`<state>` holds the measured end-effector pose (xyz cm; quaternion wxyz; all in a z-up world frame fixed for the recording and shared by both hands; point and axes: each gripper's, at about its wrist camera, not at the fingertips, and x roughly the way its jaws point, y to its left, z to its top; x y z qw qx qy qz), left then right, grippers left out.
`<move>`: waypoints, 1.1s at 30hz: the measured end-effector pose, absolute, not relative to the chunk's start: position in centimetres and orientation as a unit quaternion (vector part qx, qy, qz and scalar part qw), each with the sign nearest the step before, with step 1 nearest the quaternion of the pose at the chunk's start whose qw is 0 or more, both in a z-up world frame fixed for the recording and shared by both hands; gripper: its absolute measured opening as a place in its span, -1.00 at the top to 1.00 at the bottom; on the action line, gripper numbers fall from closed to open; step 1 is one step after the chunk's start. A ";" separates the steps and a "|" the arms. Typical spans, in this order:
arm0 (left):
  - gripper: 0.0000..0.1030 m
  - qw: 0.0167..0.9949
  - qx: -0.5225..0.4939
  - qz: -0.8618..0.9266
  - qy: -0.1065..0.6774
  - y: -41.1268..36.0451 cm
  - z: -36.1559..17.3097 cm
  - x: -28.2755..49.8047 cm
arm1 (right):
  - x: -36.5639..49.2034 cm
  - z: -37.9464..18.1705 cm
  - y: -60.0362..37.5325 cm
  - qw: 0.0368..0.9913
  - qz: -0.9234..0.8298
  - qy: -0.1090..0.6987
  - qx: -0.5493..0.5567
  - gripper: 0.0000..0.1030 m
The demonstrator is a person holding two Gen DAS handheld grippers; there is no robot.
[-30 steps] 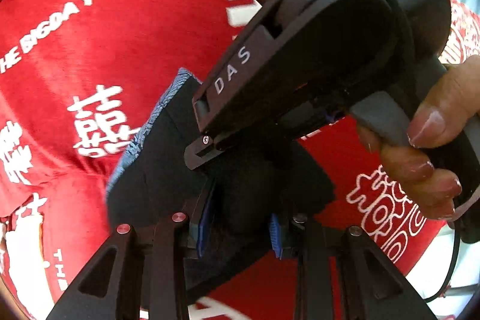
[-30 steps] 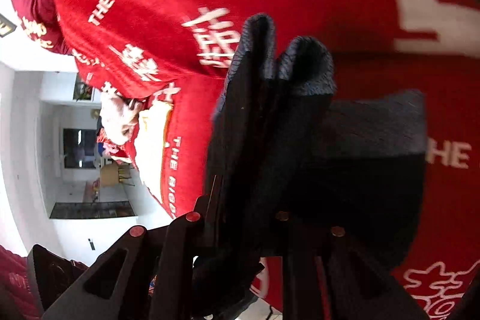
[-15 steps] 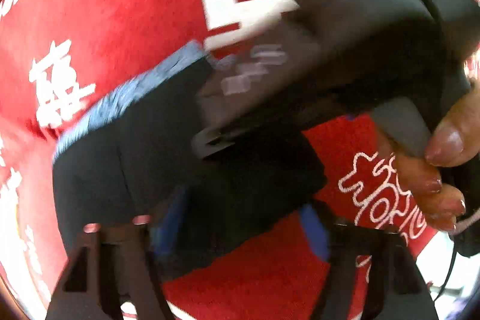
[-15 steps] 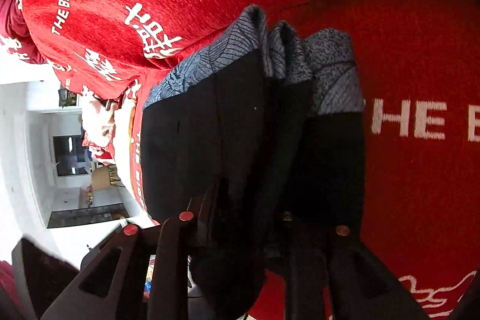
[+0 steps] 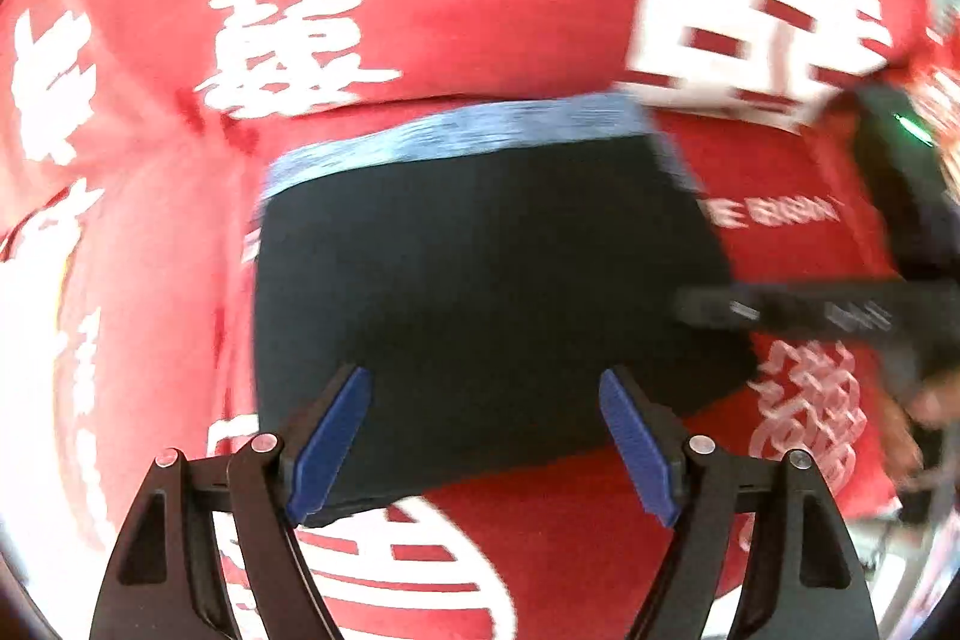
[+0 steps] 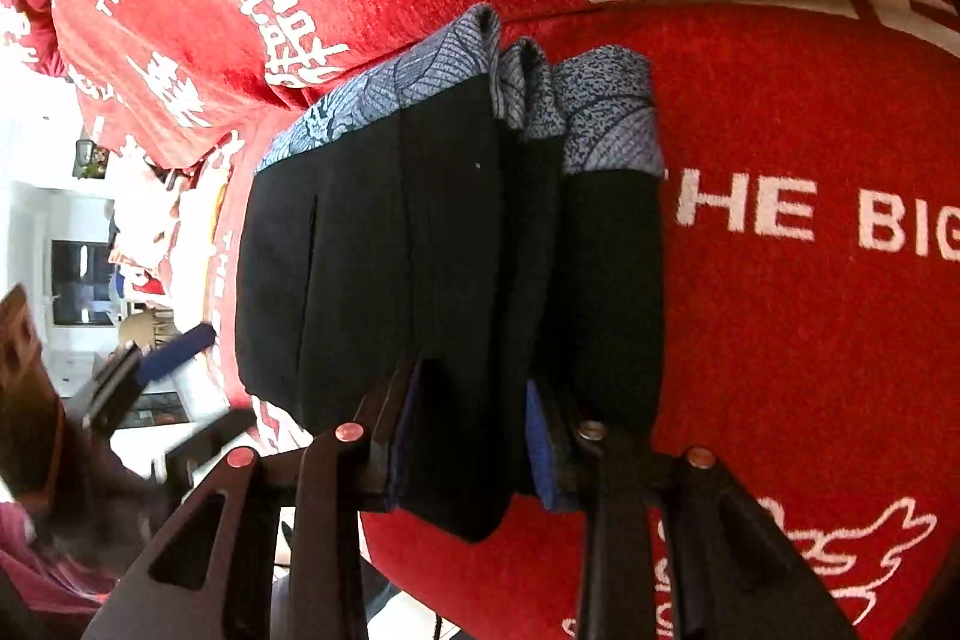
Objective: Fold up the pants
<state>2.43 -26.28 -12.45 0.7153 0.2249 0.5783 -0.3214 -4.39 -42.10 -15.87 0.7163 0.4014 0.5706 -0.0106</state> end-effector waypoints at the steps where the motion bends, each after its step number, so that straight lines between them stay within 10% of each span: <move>1: -0.56 0.715 0.228 -0.302 0.588 -26.0 -13.1 3.0 | -4.5 -15.8 -42.0 0.717 -0.012 0.572 0.399 0.35; 33: -0.97 0.718 0.242 -0.179 0.627 -25.1 -17.5 3.0 | -6.3 -14.4 -37.8 0.722 -0.019 0.614 0.320 0.30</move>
